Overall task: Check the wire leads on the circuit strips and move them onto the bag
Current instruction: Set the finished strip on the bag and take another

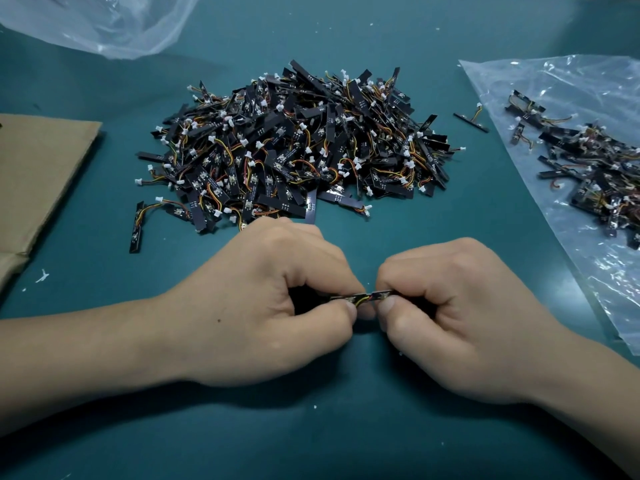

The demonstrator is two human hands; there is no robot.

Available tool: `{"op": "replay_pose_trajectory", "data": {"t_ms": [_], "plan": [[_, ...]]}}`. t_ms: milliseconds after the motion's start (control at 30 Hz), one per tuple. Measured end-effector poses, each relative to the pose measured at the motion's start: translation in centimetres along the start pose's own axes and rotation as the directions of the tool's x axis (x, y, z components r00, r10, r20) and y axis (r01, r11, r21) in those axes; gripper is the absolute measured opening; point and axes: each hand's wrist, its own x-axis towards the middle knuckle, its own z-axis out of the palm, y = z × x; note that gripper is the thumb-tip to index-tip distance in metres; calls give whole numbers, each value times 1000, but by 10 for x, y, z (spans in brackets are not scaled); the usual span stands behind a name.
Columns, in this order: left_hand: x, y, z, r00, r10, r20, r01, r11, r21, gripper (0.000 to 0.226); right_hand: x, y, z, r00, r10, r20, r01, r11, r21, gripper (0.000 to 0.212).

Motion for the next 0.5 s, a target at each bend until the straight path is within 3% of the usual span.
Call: {"op": "replay_pose_trajectory", "data": {"t_ms": [167,333,500], "plan": [[5,-1,-3,999,-19,39,19,1000,-5,32,1,-3,1,1000,-4,-13,5,1000,18,30],[1,-2,0,1000,13,-14,-13,999,-36,59,0,-2,1,1000,19,-4,-19,1000,13,32],[3,-7,-2,998,62,-5,-62,998,-5,60,1,-2,0,1000,26,14,-26,999,23,29]]}}
